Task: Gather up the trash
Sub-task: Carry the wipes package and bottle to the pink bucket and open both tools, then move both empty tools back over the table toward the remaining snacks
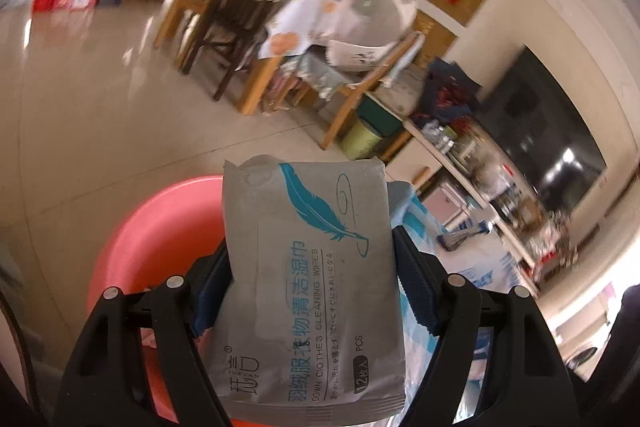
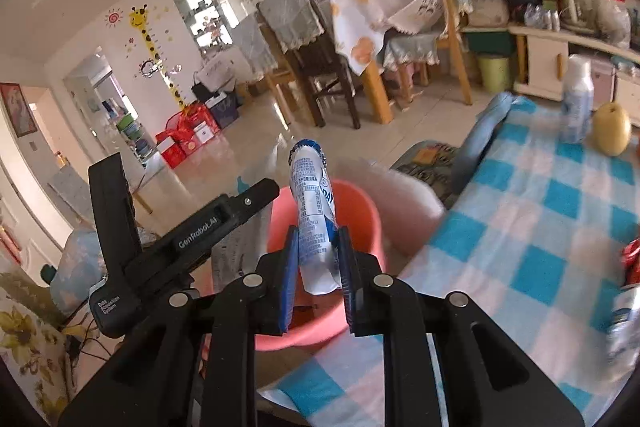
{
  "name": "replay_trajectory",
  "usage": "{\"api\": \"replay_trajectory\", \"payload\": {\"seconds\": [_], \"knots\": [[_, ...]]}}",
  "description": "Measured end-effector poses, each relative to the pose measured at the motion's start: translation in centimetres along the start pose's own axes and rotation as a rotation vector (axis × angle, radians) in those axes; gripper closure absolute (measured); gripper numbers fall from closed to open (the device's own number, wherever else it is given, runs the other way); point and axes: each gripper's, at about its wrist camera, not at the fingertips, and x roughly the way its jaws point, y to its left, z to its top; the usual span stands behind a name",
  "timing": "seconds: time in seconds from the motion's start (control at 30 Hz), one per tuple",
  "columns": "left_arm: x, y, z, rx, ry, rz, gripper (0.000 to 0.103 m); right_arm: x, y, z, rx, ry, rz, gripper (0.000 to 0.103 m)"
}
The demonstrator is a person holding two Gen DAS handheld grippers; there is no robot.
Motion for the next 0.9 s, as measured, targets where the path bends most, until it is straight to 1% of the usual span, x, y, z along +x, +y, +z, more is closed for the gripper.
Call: {"api": "replay_trajectory", "payload": {"seconds": [0.1,0.13,0.2,0.23,0.27,0.33,0.4,0.43,0.47,0.5,0.53,0.6,0.63,0.67,0.7,0.77,0.83,0.87,0.9], "knots": [[0.3,1.3,0.4,-0.049,0.003,0.019,0.025,1.8,0.6,-0.1,0.001,0.02,-0.002,0.082],[0.3,1.7,0.4,-0.064,0.007,0.019,0.02,2.4,0.8,-0.3,-0.002,0.026,-0.004,0.081],[0.8,2.5,0.4,-0.1,0.019,0.035,0.019,3.7,1.0,-0.4,-0.013,0.044,-0.001,0.08],[0.9,2.8,0.3,-0.108,0.024,0.041,0.017,4.1,1.1,-0.6,-0.02,0.043,-0.012,0.077],[1.2,3.0,0.3,-0.118,0.029,0.051,0.017,4.3,1.1,-0.8,-0.017,0.05,-0.017,0.073],[1.5,3.0,0.4,-0.111,0.022,0.067,0.016,4.0,0.6,-1.3,0.0,0.05,-0.017,0.049],[1.6,2.9,0.3,-0.114,-0.002,0.052,0.016,3.0,0.2,-1.7,-0.003,0.034,-0.045,0.041],[1.3,2.7,0.1,-0.122,-0.016,0.036,0.013,2.5,0.1,-1.9,-0.011,0.03,-0.057,0.035],[1.1,2.5,-0.1,-0.125,-0.03,0.014,0.01,1.9,0.0,-2.1,-0.018,0.028,-0.081,0.031],[1.0,2.2,-0.3,-0.12,-0.043,-0.013,0.006,1.3,-0.3,-2.3,-0.018,0.027,-0.112,0.021],[0.9,1.9,-0.5,-0.117,-0.049,-0.028,0.006,0.9,-0.6,-2.4,-0.014,0.027,-0.135,0.017],[0.9,1.2,-0.8,-0.109,-0.063,-0.069,0.004,-0.2,-1.4,-2.9,0.003,0.036,-0.177,0.016],[0.9,0.8,-1.0,-0.108,-0.071,-0.086,0.004,-0.6,-1.8,-3.1,0.007,0.045,-0.206,0.014],[0.9,0.6,-1.1,-0.107,-0.076,-0.097,0.004,-1.0,-2.1,-3.4,0.01,0.06,-0.255,0.013],[0.9,0.2,-1.3,-0.106,-0.073,-0.112,0.004,-1.4,-2.6,-3.7,0.01,0.082,-0.313,0.012],[1.4,-0.7,-1.6,-0.086,-0.033,-0.136,0.004,-2.3,-3.4,-4.3,0.011,0.113,-0.387,0.009],[1.8,-1.9,-1.9,-0.031,0.008,-0.15,0.004,-3.2,-4.2,-5.0,0.013,0.133,-0.452,0.008],[1.7,-2.7,-2.1,0.017,0.015,-0.149,0.004,-3.9,-4.7,-5.3,0.02,0.141,-0.498,0.008],[1.5,-3.5,-2.2,0.067,0.011,-0.144,0.004,-4.3,-5.2,-5.6,0.032,0.145,-0.522,0.008]]}}
